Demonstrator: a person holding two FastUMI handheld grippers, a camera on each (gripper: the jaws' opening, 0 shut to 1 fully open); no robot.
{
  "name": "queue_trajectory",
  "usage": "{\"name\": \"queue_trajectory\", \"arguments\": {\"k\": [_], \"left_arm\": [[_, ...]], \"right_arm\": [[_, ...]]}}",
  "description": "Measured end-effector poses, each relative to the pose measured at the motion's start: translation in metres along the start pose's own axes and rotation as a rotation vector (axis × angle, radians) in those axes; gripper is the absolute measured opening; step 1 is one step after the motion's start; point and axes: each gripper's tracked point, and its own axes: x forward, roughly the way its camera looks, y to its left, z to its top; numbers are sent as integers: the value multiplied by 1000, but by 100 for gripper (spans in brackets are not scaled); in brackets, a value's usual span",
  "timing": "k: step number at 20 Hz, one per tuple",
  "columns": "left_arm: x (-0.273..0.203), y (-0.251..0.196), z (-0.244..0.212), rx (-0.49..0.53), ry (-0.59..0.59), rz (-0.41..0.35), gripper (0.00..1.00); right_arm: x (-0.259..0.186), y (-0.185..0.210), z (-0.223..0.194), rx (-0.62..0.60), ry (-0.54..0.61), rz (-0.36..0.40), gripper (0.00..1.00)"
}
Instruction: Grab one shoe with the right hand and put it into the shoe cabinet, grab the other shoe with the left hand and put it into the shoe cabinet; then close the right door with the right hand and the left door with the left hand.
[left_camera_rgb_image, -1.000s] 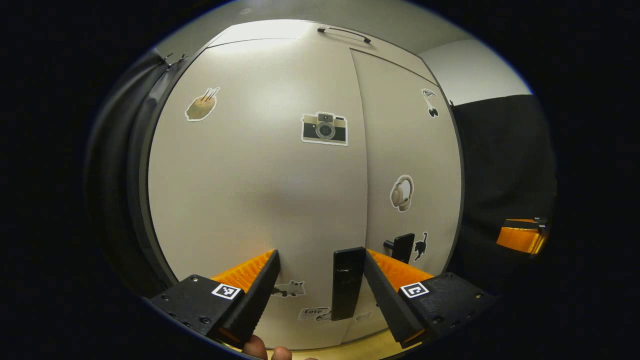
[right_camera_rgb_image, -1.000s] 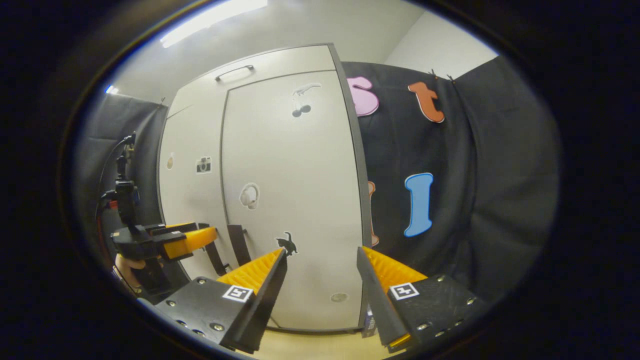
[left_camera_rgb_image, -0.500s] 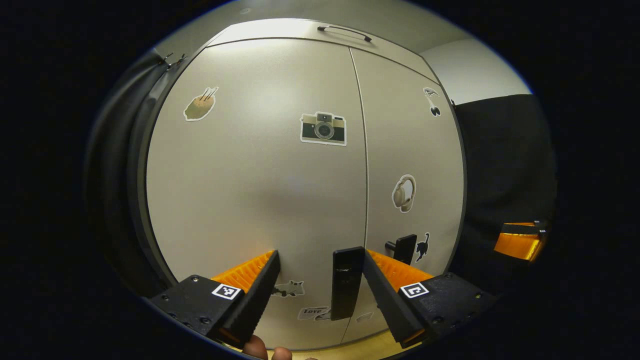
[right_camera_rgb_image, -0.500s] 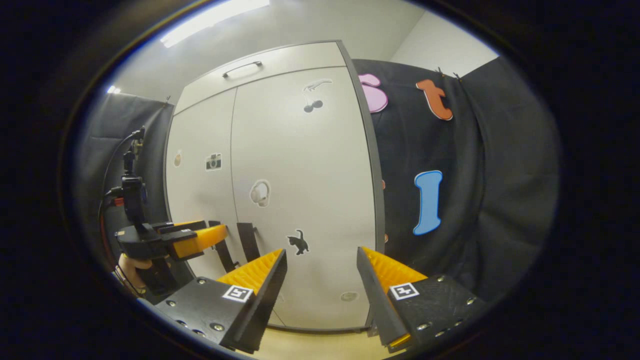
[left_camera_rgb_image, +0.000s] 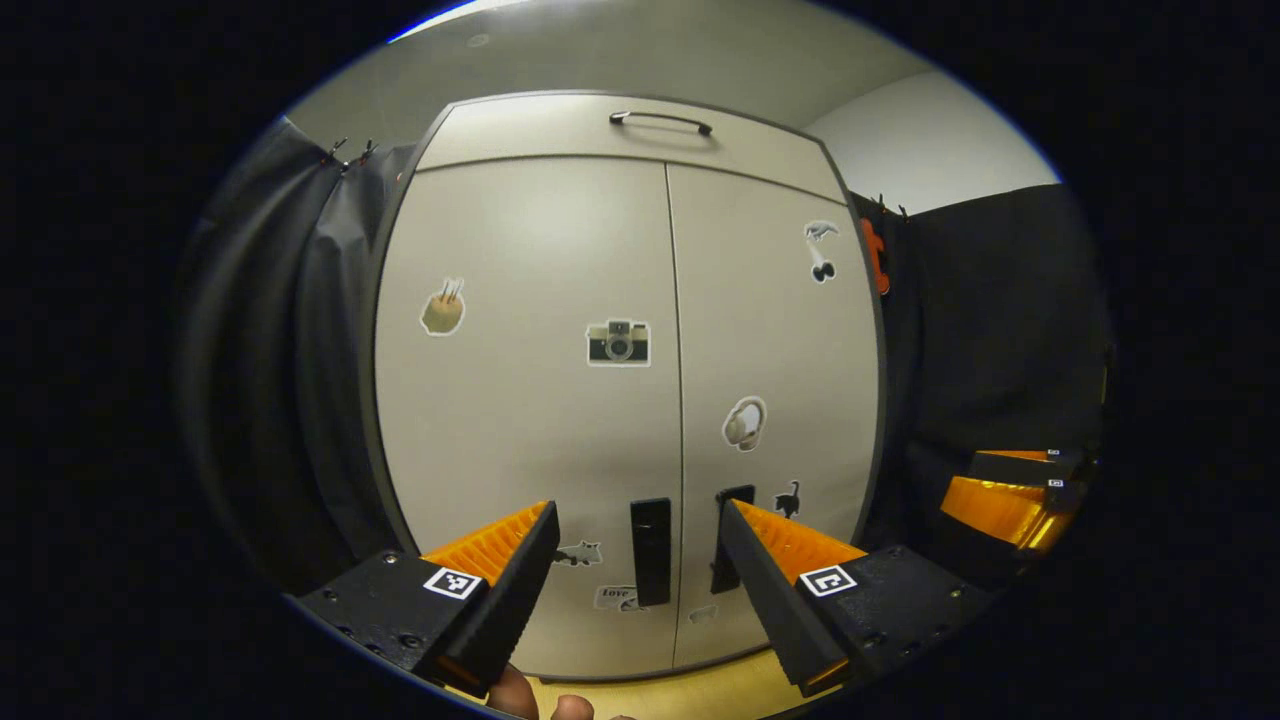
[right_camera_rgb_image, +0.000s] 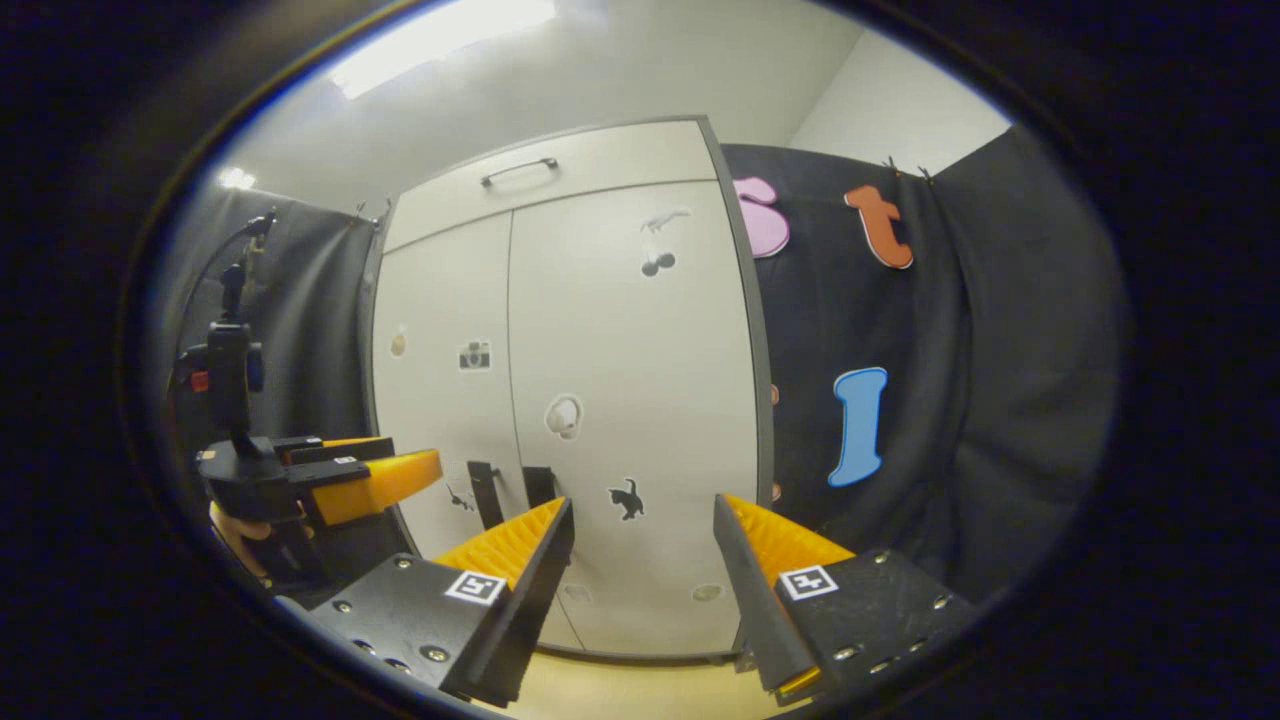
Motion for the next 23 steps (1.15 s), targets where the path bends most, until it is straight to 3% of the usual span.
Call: {"name": "queue_trajectory", "arguments": {"k": [4, 11, 23], "left_arm": [[-60, -25, 24, 13, -15, 51, 99], [-129, -86, 37, 22, -46, 72, 99], [-166, -130, 29, 33, -34, 110, 100]], "right_arm": [[-47, -3, 28, 12, -30, 33, 84], [-110, -21, 51, -1, -62, 84, 84], [-154, -50, 59, -16, -74, 124, 84]]}}
